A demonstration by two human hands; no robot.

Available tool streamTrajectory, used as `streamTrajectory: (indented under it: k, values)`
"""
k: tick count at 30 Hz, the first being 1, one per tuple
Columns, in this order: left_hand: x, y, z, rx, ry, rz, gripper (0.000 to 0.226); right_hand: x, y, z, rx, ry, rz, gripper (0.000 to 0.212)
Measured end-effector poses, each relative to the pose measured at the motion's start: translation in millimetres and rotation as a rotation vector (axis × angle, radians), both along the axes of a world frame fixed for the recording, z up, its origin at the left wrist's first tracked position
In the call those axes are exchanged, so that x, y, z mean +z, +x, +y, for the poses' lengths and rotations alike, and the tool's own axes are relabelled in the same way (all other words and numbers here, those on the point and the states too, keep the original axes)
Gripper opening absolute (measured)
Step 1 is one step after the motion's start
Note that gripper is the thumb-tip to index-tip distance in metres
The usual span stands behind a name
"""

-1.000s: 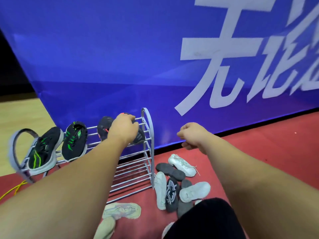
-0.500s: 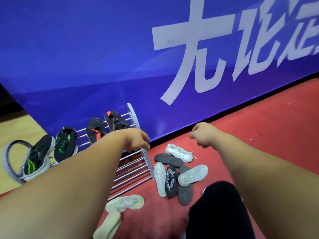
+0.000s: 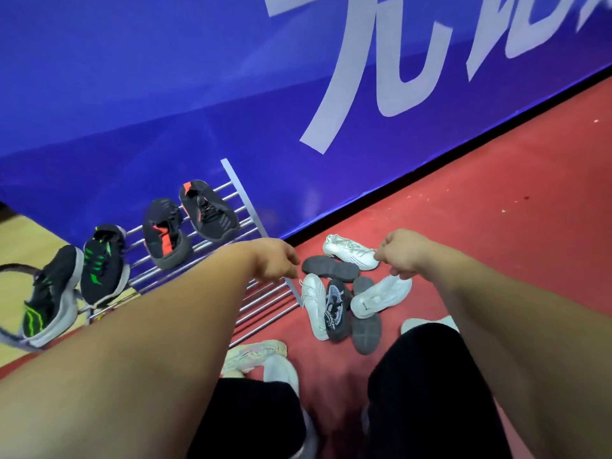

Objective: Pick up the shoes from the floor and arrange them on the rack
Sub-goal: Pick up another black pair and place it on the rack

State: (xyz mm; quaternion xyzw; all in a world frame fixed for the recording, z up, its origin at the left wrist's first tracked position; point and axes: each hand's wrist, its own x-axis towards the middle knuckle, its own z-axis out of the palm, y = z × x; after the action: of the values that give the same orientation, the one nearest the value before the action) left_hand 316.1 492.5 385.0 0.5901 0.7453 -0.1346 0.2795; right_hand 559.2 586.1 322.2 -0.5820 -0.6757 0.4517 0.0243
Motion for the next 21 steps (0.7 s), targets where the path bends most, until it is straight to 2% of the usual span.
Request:
streamTrajectory:
  k: [3, 10, 14, 17, 21]
  values:
    - [-33, -2, 21, -0.042, 0.001, -0.009, 0.040, -22, 6, 16, -0.048, -0.036, -0.045, 0.004]
    - [-123, -13, 66, -0.070, -0.030, -0.067, 0.039, -94, -6, 49, -0.051, -0.129, -0.145, 0.012]
    - [-179, -26, 77, -0.045, -0.119, -0.108, 0.042, -146, -29, 66, 0.131, -0.157, -0.289, 0.017]
    - [-225, -37, 90, -0.012, -0.134, -0.090, 0.040, -185, -47, 79, 0.337, -0.084, -0.415, 0.016]
    - [-278, -42, 118, -0.014, -0.154, -0.096, 0.035, -243, -68, 97, 0.457, -0.067, -0.477, 0.020]
